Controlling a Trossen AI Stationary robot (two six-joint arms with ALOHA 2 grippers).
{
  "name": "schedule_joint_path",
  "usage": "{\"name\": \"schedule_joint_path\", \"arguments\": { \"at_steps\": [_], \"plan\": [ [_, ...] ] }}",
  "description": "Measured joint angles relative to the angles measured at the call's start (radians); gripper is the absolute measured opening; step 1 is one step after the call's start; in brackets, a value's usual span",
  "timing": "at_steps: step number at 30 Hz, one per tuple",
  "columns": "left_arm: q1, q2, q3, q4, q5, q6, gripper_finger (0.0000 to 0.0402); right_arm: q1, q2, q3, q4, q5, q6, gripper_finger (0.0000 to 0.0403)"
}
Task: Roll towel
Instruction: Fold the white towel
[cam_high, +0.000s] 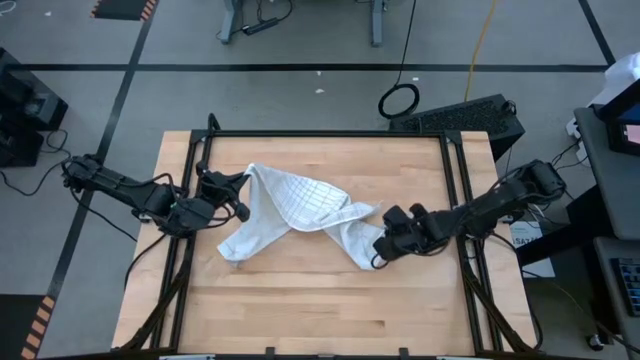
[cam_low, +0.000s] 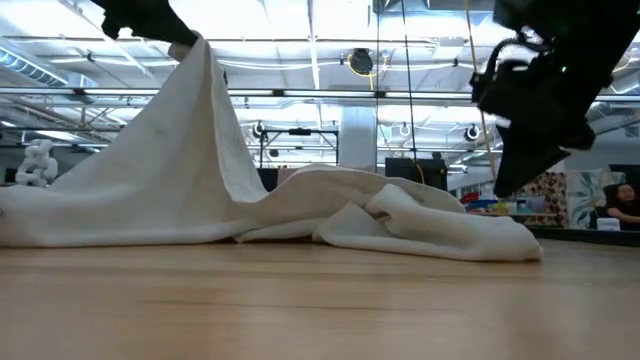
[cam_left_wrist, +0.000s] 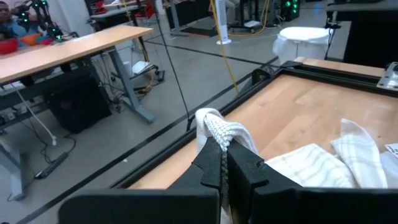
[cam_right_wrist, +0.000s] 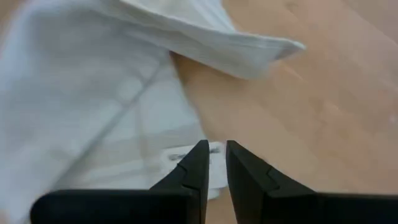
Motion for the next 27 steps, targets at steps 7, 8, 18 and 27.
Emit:
{"name": "schedule_joint_path", "arguments": {
  "at_steps": [7,8,18,27],
  "plan": [
    [0.015,0.000,0.000,0.004,0.071,-0.002,0.0006,-0.043,0.000,-0.120,0.148,-0.175,-0.013,0.0057],
    [0.017,0.000,0.000,0.004,0.080,-0.002,0.0006,-0.044,0.000,-0.133,0.164,-0.176,-0.008,0.0064],
    [0.023,0.000,0.000,0.001,0.112,0.007,0.0006,-0.034,0.013,-0.235,0.391,-0.155,0.022,0.0157],
    [0.023,0.000,0.000,0.015,0.112,0.044,0.0006,0.049,0.029,-0.239,0.571,-0.187,-0.079,0.0030]
  ]
}}
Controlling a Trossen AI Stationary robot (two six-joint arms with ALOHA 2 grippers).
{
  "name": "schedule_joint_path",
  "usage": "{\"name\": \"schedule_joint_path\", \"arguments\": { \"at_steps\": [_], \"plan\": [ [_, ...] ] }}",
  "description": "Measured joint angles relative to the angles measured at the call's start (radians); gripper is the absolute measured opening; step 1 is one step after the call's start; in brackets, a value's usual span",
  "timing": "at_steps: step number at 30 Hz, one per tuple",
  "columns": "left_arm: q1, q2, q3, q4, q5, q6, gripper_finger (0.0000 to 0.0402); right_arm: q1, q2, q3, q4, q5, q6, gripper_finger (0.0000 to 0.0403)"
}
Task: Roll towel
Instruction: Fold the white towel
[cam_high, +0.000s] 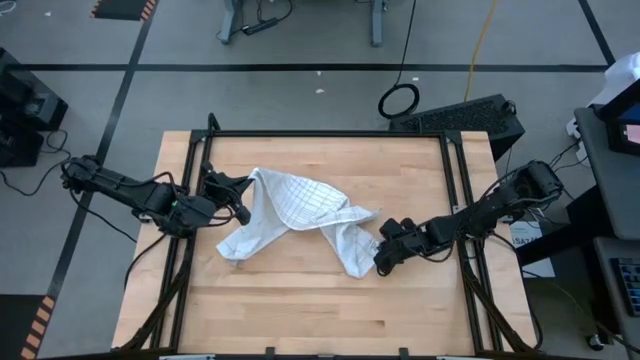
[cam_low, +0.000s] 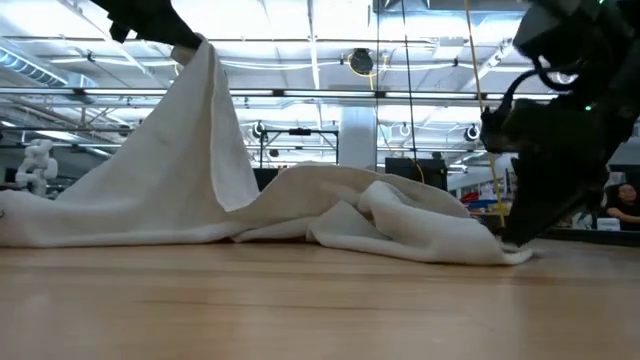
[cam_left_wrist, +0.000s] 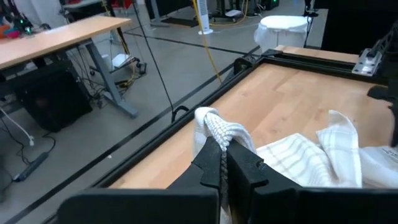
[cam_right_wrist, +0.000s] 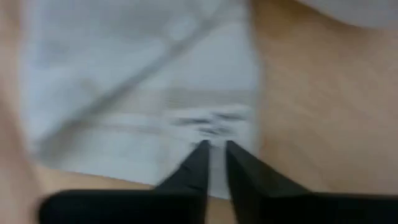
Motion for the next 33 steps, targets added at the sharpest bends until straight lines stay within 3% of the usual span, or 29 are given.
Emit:
{"name": "schedule_joint_path", "arguments": {
  "at_steps": [5,9,12,16,20,24,29,33],
  "plan": [
    [0.000,0.000,0.000,0.116,0.000,0.136,0.0006,0.072,-0.049,0.043,0.053,0.025,-0.064,0.0009],
    [0.000,0.000,0.000,0.213,0.000,0.248,0.0006,0.107,-0.114,0.130,-0.033,0.135,-0.093,0.0004],
    [0.000,0.000,0.000,0.246,0.001,0.282,0.0006,0.116,-0.128,0.177,-0.162,0.184,-0.026,0.0008],
    [0.011,-0.002,0.000,0.251,0.002,0.323,0.0006,0.112,-0.107,0.184,-0.315,0.150,0.149,0.0014],
    [0.030,-0.002,0.000,0.246,0.023,0.324,0.0006,0.116,-0.040,0.180,-0.450,0.067,0.299,0.0049],
    [0.045,-0.002,0.000,0.243,0.065,0.322,0.0006,0.126,0.026,0.179,-0.428,0.065,0.312,0.0103],
    [0.054,-0.002,0.000,0.242,0.086,0.322,0.0006,0.126,0.102,0.178,-0.414,0.123,0.297,0.0168],
    [0.054,-0.002,0.000,0.234,0.104,0.321,0.0006,0.125,0.140,0.178,-0.364,0.165,0.259,0.0195]
  ]
}}
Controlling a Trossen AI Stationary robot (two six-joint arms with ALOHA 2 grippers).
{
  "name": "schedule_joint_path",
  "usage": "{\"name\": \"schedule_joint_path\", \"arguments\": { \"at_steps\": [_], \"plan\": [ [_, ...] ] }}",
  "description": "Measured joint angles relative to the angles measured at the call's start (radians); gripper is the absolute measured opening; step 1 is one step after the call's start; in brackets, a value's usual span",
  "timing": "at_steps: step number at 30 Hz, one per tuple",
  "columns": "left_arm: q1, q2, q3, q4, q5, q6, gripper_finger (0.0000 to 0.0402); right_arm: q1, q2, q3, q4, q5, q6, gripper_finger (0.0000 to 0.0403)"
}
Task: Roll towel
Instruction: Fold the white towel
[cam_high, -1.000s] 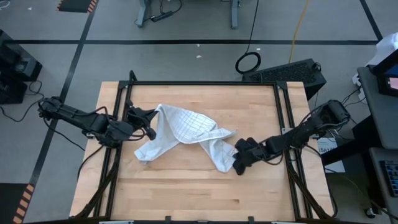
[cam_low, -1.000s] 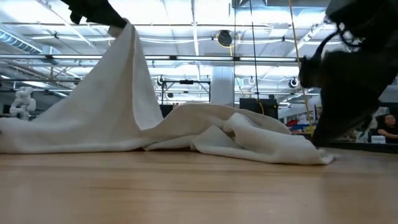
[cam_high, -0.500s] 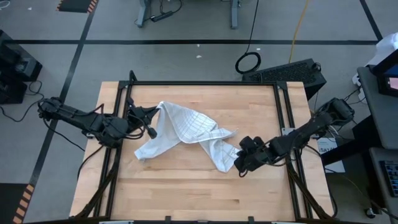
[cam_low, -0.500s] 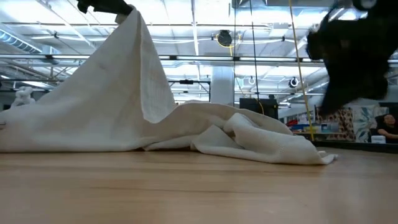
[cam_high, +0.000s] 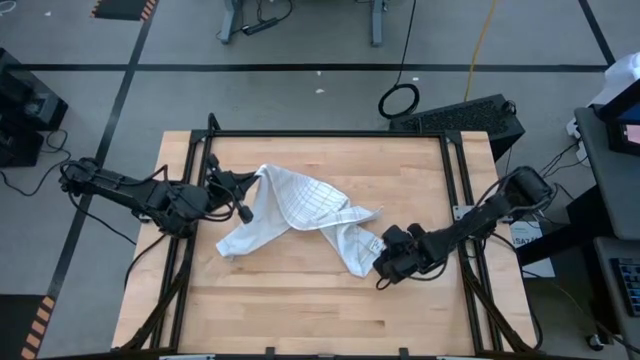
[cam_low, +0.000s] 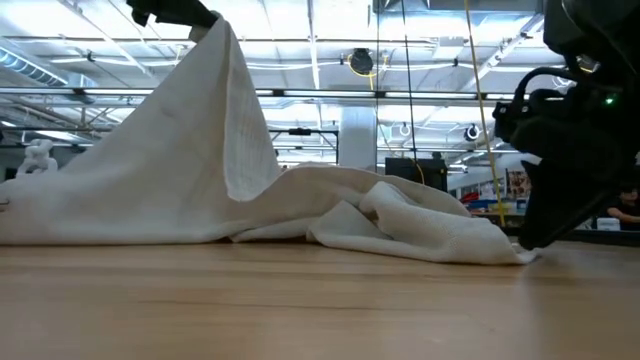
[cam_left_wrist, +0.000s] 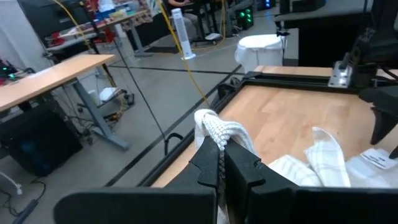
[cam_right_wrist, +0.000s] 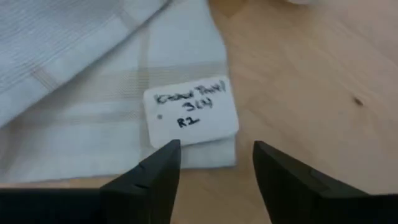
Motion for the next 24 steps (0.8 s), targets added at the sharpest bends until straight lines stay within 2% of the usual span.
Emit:
{"name": "schedule_joint_path", "arguments": {
  "at_steps": [3,5,8,12,13,16,18,21,24],
  "plan": [
    [0.000,0.000,0.000,-0.005,0.001,-0.009,0.0006,-0.001,0.023,0.000,0.025,0.004,-0.026,0.0192],
    [0.000,0.000,0.000,-0.008,0.001,-0.021,0.0006,-0.003,0.044,0.003,0.036,0.002,-0.027,0.0173],
    [0.000,0.000,0.000,-0.014,0.001,-0.025,0.0006,-0.002,0.075,0.005,0.061,-0.011,-0.038,0.0119],
    [-0.001,0.000,0.000,-0.015,0.002,-0.025,0.0006,0.020,0.078,0.002,0.145,-0.007,-0.106,0.0022],
    [-0.001,0.000,0.000,-0.015,0.002,-0.025,0.0006,0.027,0.068,0.002,0.169,-0.010,-0.125,0.0013],
    [-0.001,0.000,0.000,-0.012,0.001,-0.025,0.0006,0.045,0.019,-0.001,0.200,-0.061,-0.161,0.0013],
    [-0.001,0.000,0.000,-0.010,0.001,-0.024,0.0006,0.063,-0.035,-0.002,0.223,-0.052,-0.191,0.0007],
    [0.000,0.000,0.000,0.003,-0.003,-0.016,0.0006,0.096,-0.135,-0.002,0.241,0.011,-0.241,0.0004],
    [0.000,0.000,0.000,0.004,-0.052,0.009,0.0006,0.135,-0.250,-0.002,0.244,0.111,-0.288,0.0003]
  ]
}}
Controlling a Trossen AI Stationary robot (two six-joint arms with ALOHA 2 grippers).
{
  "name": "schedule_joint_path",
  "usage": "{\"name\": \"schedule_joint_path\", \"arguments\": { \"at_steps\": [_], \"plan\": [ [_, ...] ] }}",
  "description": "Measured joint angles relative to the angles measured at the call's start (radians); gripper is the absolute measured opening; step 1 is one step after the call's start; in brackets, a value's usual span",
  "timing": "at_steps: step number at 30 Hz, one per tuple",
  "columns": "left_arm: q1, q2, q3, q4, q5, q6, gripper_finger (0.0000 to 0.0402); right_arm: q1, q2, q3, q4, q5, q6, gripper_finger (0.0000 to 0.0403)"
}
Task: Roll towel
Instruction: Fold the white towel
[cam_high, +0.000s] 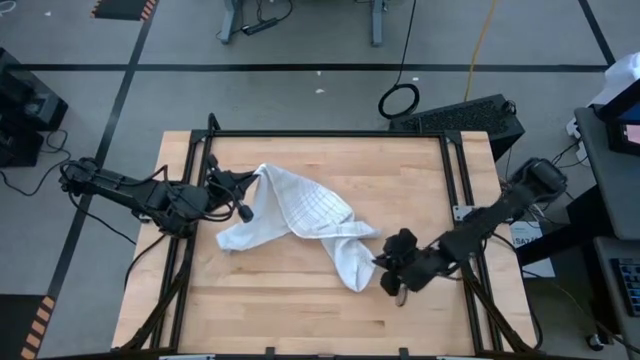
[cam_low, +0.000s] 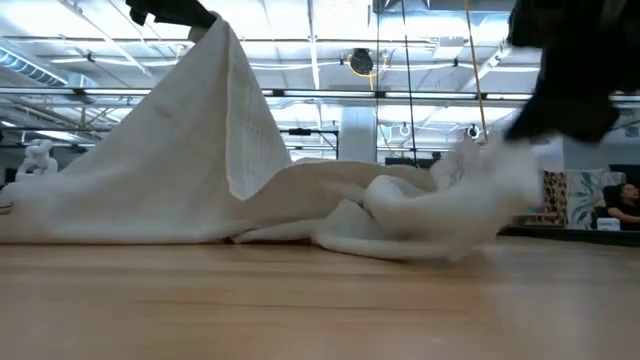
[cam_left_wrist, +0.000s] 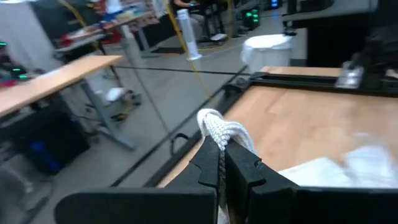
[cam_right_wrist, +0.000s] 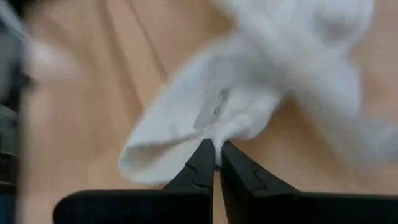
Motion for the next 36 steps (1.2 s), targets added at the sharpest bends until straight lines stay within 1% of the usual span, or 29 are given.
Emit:
{"name": "schedule_joint_path", "arguments": {
  "at_steps": [3,5,8,10,13,15,18,20,23,27,29,32,34,36],
  "plan": [
    [0.015,0.000,0.000,-0.004,-0.059,0.001,0.0006,0.039,-0.102,0.002,0.007,0.114,-0.058,0.0002],
    [0.032,0.000,0.000,-0.004,-0.063,0.001,0.0006,0.050,-0.145,0.002,0.001,0.165,-0.088,0.0002],
    [0.063,0.000,0.000,-0.004,-0.064,0.001,0.0006,0.050,-0.165,0.002,-0.054,0.176,-0.082,0.0002],
    [0.083,0.000,0.000,-0.003,-0.073,0.001,0.0006,0.050,-0.157,0.002,-0.128,0.132,-0.031,0.0002],
    [0.108,0.000,0.000,-0.001,-0.131,0.007,0.0006,0.051,-0.122,0.002,-0.250,0.012,0.104,0.0002],
    [0.125,0.000,0.000,0.007,-0.162,0.026,0.0006,0.059,-0.087,0.002,-0.301,-0.064,0.172,0.0002],
    [0.147,0.000,0.000,0.033,-0.168,0.028,0.0006,0.072,-0.029,0.002,-0.306,-0.150,0.223,0.0007],
    [0.152,0.000,0.000,0.072,-0.142,0.044,0.0006,0.084,0.008,0.002,-0.289,-0.164,0.246,0.0015],
    [0.151,0.000,0.000,0.157,-0.052,0.070,0.0006,0.097,0.046,0.002,-0.270,-0.164,0.265,0.0041],
    [0.151,0.000,0.000,0.269,0.054,0.108,0.0006,0.099,0.062,0.002,-0.275,-0.139,0.210,0.0101],
    [0.151,0.000,0.000,0.297,0.076,0.126,0.0006,0.097,0.061,0.002,-0.274,-0.108,0.159,0.0136],
    [0.151,0.000,0.000,0.299,0.079,0.130,0.0006,0.091,0.039,0.002,-0.277,-0.078,0.072,0.0185],
    [0.151,0.000,0.000,0.299,0.079,0.130,0.0006,0.082,0.021,0.003,-0.284,-0.054,0.015,0.0211],
    [0.151,0.000,0.000,0.299,0.079,0.127,0.0006,0.061,0.012,0.003,-0.298,0.003,-0.047,0.0230]
  ]
}}
